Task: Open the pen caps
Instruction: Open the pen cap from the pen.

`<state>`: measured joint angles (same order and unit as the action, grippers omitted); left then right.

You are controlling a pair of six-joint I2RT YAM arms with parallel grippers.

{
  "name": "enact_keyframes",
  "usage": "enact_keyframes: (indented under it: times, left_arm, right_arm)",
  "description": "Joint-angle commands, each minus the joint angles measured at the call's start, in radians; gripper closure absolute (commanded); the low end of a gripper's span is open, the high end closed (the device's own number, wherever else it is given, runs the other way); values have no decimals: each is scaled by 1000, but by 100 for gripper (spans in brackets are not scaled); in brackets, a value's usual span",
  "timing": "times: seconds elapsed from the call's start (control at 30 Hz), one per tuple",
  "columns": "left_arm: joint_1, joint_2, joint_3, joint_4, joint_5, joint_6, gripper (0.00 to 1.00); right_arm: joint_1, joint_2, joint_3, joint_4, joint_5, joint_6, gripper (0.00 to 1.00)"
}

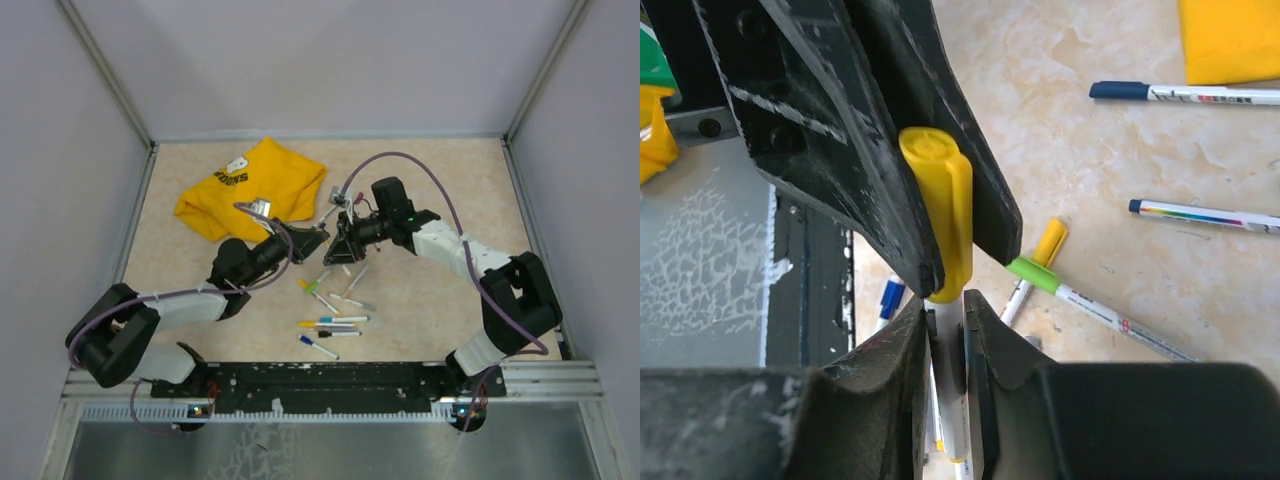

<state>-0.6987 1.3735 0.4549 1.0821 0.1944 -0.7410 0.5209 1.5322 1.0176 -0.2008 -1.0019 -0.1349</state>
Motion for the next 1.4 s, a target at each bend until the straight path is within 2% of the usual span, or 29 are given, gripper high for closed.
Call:
enact_keyframes:
  times: [0.0,0.2,0.23,0.27,0.43,0.63,0.83,0.9,1.07,1.23,1.37]
  left_arm:
    - [17,-46,-10,132,-10,16,100]
    - [59,-44,-28,193,17,-32,100]
    - [65,-42,-31,199,21,-37,100]
    - [71,-42,-29,201,24,-39,100]
    - [140,-45,-14,224,31,-51,100]
    - [300,-45,123,160,-1,-52,100]
    - [396,-34,187,143,-13,-121,100]
    - [405,-38,173,148,11,-125,100]
    - [404,-54,101,25,93,-27,100]
    - [400,-52,42,-197,98,152,100]
    - [383,-85,32,-402,25,303,100]
  right_arm:
    - [6,-4,32,22,-65,23,80]
    - [5,-4,30,28,-83,28,79]
    - [5,-4,30,29,-84,31,87]
    - [5,-3,31,29,-89,33,99]
    - [5,-1,25,32,-120,32,100]
    - [5,21,19,40,-131,32,100]
    - [5,23,21,28,-93,14,100]
    - [0,19,31,13,9,10,100]
    - [-71,33,52,-6,487,23,100]
    - [-152,79,77,-30,727,39,100]
    - [-165,152,102,-46,849,58,100]
